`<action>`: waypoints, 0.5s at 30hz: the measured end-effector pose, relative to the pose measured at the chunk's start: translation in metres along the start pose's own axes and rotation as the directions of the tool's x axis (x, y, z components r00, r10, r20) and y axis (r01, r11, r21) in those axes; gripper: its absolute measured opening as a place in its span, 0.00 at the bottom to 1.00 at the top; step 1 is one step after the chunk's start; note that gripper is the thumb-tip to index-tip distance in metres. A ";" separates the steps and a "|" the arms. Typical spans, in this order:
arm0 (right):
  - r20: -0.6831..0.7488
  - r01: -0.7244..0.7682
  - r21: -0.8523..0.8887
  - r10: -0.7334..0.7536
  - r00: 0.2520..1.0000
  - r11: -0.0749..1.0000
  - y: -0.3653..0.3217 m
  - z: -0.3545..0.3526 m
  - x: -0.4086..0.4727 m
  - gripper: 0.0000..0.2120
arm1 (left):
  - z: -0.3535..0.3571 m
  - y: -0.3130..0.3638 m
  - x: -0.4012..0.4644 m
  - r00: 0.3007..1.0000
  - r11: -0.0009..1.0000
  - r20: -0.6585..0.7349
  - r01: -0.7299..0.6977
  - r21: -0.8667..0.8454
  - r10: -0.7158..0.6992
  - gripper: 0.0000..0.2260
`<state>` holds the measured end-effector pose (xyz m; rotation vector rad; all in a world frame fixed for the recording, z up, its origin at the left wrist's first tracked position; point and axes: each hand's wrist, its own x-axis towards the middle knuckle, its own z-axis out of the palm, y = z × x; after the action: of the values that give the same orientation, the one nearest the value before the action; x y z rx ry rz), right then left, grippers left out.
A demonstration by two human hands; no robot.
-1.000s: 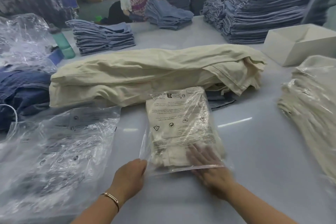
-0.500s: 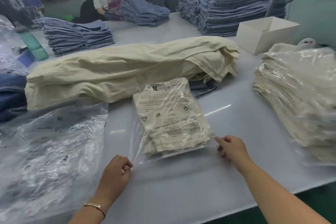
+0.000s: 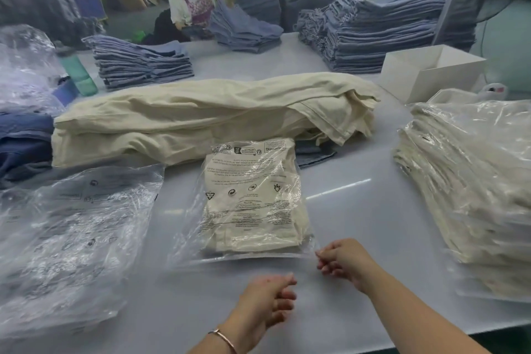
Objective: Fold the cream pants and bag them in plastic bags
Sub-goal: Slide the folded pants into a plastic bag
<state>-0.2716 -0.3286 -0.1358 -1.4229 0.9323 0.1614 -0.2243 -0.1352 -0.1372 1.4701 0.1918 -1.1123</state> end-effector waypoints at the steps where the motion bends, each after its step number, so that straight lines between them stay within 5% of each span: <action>1: 0.009 0.010 -0.009 -0.010 1.000 1.000 0.000 0.000 0.000 0.07 | 0.018 -0.002 0.007 0.998 0.992 0.022 0.056 -0.114 -0.053 0.08; 7: -0.035 0.098 -0.105 -0.102 0.994 0.990 0.004 -0.003 0.003 0.12 | 0.078 -0.002 0.036 0.997 0.934 -0.043 0.043 -0.354 -0.062 0.05; 15: -0.003 0.211 -0.385 -0.230 0.973 0.898 -0.002 -0.004 0.014 0.10 | 0.095 -0.003 0.048 0.965 0.907 -0.261 -0.123 -0.402 0.016 0.04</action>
<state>-0.2630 -0.3381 -0.1429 -1.8926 0.7964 0.1441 -0.2496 -0.2369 -0.1561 1.2158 0.5192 -0.7621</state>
